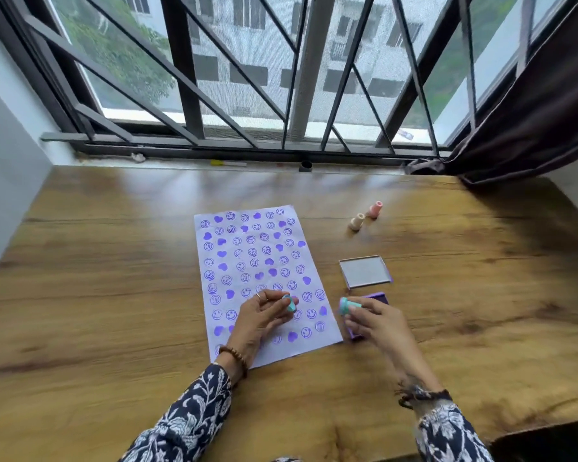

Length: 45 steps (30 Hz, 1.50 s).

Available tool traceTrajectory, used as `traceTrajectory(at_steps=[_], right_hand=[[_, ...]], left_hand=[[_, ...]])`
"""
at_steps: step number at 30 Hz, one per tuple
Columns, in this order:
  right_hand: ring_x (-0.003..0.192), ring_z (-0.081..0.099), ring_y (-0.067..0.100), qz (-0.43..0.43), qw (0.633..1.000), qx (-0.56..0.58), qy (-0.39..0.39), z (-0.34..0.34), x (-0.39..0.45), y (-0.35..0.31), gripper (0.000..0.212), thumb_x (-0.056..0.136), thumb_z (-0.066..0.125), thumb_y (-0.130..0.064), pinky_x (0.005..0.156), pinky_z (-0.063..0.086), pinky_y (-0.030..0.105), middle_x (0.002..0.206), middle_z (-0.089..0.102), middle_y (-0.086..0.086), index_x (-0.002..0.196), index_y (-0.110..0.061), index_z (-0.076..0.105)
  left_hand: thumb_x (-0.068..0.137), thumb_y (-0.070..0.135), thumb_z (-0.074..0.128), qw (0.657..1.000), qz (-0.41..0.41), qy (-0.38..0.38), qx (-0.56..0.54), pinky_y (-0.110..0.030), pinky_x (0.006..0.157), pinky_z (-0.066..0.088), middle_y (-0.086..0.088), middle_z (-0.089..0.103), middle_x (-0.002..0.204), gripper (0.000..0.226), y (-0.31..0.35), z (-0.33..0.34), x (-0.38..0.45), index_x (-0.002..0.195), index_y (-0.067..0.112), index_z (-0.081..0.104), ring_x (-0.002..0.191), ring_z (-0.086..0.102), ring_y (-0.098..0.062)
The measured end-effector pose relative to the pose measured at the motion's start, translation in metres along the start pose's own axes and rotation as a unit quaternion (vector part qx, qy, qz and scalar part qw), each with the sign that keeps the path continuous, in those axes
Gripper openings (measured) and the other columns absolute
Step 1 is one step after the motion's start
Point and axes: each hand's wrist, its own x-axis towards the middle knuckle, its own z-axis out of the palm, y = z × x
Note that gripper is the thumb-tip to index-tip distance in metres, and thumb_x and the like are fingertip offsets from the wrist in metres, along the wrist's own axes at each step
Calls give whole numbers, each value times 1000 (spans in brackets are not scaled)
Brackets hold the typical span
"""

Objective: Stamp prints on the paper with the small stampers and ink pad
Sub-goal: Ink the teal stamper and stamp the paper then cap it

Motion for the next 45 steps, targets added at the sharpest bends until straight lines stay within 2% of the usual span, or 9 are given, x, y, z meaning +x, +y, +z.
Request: traceTrajectory(at_steps=[5, 10, 14, 21, 24, 28, 32, 40, 45], right_hand=[[63, 63, 14, -46, 997, -3, -63, 0, -26, -8, 16, 84, 59, -2, 62, 50, 22, 77, 69, 5, 94, -11, 69], [64, 63, 0, -145, 983, -108, -41, 4, -34, -16, 18, 77, 69, -5, 59, 48, 13, 86, 73, 2, 87, -19, 70], [71, 66, 2, -175, 971, -157, -38, 1, -32, -19, 18, 73, 73, -6, 69, 50, 20, 80, 73, -4, 85, -20, 72], [64, 63, -10, -225, 955, -188, -42, -7, -21, -26, 25, 70, 74, -4, 61, 44, 2, 74, 71, -15, 77, -28, 72], [61, 64, -8, -226, 955, -186, -50, -10, -12, -32, 21, 69, 75, -5, 60, 46, 3, 65, 71, -18, 74, -25, 73], [55, 66, 7, -202, 964, -161, -67, -16, 7, -40, 10, 70, 76, -11, 56, 54, 16, 61, 72, -7, 69, -21, 74], [62, 68, 7, -195, 967, -142, -79, -18, 26, -45, 2, 74, 74, -15, 54, 54, 14, 68, 73, -2, 74, -16, 74], [82, 66, 15, -131, 983, -40, -120, -14, 72, -39, 17, 85, 61, -5, 68, 53, 16, 95, 73, 13, 97, -10, 71], [85, 66, 8, -178, 976, -70, -108, -8, 115, -51, 27, 84, 57, 5, 79, 53, 22, 96, 72, 8, 96, -16, 70]], left_hand=[[83, 4, 56, 999, -1, -22, 38, -17, 61, 57, 0, 75, 70, 9, -1, 18, -7, 84, 7, 64, 68, 70, -12], [85, 5, 53, 998, 1, -40, 55, -15, 54, 55, 1, 71, 60, 18, -2, 41, -9, 74, 12, 66, 53, 65, -9], [86, 7, 52, 998, 4, -38, 58, -15, 53, 54, 3, 71, 59, 19, -4, 49, -7, 73, 13, 65, 53, 65, -8], [84, 6, 52, 998, 9, -37, 50, -14, 51, 54, 2, 72, 60, 18, -6, 58, -3, 68, 9, 60, 53, 66, -9], [81, -3, 54, 997, 27, -38, 61, -15, 53, 54, 2, 72, 61, 32, -2, 62, 0, 56, 15, 63, 55, 66, -10], [64, -6, 69, 985, 80, -52, 142, -16, 56, 53, 1, 69, 61, 22, 2, 72, 2, 60, 12, 58, 59, 63, -8], [64, -11, 72, 966, 123, -23, 226, -14, 57, 49, -7, 62, 68, 28, 1, 85, 10, 68, 8, 52, 61, 61, -6], [72, -1, 70, 969, 127, 25, 209, -14, 71, 53, -8, 69, 89, 21, 8, 94, 51, 88, 10, 60, 82, 68, -8], [72, 21, 74, 896, 194, 100, 386, -23, 78, 49, 6, 67, 91, 19, 18, 98, 96, 86, 29, 65, 92, 61, -8]])
